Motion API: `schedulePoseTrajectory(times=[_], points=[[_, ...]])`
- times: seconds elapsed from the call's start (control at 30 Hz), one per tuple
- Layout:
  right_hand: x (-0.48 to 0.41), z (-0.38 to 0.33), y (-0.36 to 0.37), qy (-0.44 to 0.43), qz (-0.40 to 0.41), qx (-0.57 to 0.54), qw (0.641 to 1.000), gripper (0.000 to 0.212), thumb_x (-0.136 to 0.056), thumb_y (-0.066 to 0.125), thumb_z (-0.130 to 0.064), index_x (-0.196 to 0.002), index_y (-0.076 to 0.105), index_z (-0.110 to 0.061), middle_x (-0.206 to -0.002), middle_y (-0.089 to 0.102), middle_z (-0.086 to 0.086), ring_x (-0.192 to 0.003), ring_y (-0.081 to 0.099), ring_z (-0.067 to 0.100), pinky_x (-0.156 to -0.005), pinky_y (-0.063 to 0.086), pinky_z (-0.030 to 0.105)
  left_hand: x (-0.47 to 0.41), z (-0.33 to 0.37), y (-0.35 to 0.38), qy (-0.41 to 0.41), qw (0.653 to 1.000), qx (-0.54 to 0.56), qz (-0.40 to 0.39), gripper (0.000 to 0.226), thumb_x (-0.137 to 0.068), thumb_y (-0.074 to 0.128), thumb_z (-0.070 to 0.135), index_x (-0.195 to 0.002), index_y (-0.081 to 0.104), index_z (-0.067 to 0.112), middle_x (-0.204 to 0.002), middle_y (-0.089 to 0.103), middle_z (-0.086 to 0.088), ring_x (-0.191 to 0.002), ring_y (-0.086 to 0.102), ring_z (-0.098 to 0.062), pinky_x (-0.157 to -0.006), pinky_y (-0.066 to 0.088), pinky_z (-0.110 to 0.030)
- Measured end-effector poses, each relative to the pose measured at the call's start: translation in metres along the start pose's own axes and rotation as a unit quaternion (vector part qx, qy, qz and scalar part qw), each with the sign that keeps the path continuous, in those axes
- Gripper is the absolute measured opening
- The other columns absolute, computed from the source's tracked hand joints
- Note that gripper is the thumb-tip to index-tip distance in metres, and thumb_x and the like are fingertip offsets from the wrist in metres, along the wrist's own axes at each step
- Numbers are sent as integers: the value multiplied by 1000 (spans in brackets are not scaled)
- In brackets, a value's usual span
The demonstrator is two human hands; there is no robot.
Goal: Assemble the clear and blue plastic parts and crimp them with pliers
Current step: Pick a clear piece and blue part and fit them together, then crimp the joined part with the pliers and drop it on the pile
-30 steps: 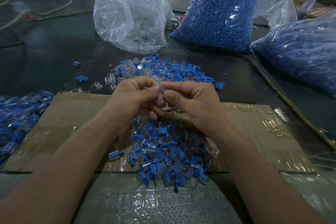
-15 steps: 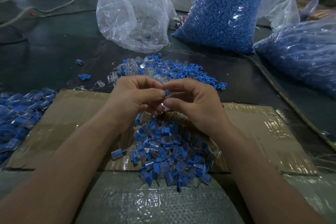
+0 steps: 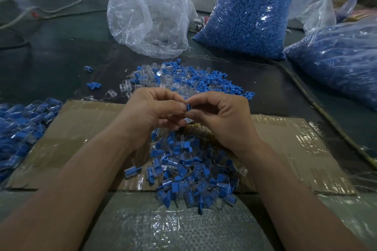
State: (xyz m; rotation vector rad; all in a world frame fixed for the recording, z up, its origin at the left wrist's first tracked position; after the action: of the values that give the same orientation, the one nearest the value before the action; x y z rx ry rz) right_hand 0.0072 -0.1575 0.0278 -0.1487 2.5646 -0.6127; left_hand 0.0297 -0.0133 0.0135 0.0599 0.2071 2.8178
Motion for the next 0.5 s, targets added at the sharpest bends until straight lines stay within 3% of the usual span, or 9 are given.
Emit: schedulePoseTrajectory(times=[0.5], points=[[1,-1,-4,-59,24,57,996,23,-72,71,1,-95,70,-2,-82,63,-8,-77,62,-3,-70,51,10,1,-1,1,2,1000,-6,-6,4,-55,67,10,-57,68,13,-57,65,-6,-46,62,-15,-42,47,-17]])
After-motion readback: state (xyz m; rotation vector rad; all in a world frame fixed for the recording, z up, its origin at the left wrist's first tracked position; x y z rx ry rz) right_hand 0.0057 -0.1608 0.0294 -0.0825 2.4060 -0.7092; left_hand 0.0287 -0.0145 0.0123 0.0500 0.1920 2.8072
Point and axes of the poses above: each hand's wrist, its own x-axis away from the middle knuckle, its own y-axis out of the palm, z = x × y, the point moved 3 cm from there along -x, towards the middle knuckle
